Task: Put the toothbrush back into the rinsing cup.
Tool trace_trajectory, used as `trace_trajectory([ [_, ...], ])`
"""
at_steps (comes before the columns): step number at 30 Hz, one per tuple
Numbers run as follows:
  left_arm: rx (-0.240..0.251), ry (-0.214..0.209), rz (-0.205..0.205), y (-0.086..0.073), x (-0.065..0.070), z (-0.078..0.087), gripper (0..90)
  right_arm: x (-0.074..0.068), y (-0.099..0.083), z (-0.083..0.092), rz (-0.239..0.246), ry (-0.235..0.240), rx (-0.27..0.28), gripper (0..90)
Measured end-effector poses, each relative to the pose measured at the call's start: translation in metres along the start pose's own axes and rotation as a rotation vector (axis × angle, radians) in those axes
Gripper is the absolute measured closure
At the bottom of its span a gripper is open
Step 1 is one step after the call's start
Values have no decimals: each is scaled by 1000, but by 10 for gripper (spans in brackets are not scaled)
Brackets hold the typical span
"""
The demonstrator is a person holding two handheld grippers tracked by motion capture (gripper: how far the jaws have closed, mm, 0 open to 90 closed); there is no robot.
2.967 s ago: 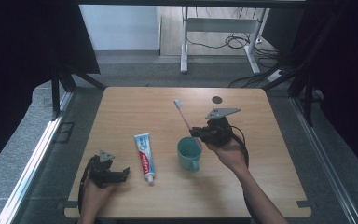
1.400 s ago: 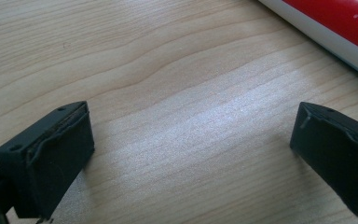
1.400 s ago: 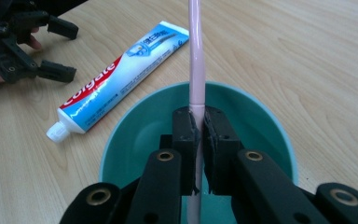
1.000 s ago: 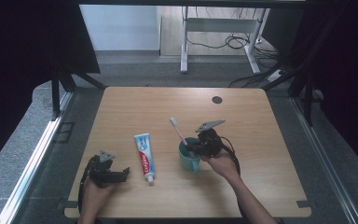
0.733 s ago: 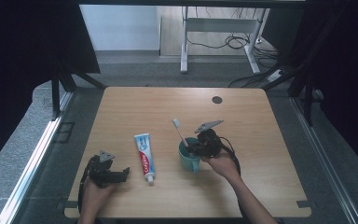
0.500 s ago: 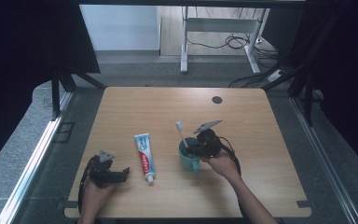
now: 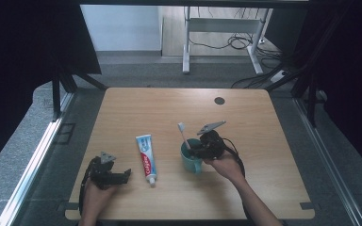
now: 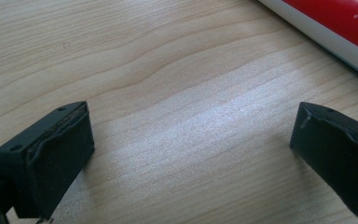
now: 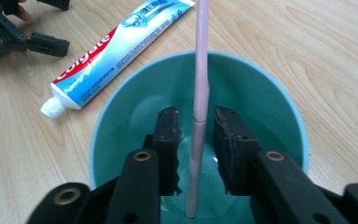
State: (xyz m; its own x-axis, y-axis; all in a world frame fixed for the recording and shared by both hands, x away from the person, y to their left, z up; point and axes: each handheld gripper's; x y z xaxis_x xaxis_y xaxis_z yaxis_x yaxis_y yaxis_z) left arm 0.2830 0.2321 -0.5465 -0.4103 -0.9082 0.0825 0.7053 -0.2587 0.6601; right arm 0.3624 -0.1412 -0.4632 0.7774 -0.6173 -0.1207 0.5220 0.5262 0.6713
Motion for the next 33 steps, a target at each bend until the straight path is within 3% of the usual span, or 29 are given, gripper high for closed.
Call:
trace_trajectory([
  [16, 1, 1, -1, 0, 0, 0, 0, -10, 6, 23, 87, -50, 39, 449],
  [33, 1, 1, -1, 0, 0, 0, 0, -1, -11, 46, 96, -113, 71, 169],
])
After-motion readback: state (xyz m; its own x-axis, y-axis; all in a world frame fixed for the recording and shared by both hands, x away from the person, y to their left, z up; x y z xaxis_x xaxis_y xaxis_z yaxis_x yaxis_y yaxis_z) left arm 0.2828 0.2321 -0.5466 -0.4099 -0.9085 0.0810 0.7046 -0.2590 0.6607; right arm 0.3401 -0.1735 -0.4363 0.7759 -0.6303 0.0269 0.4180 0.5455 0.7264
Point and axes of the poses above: each handheld gripper's, and its own axes: z roughly backward along the jaws, y roughly out of its top, x roughly to its right, and after that the axes turned 4 degrees about -y, right-handed
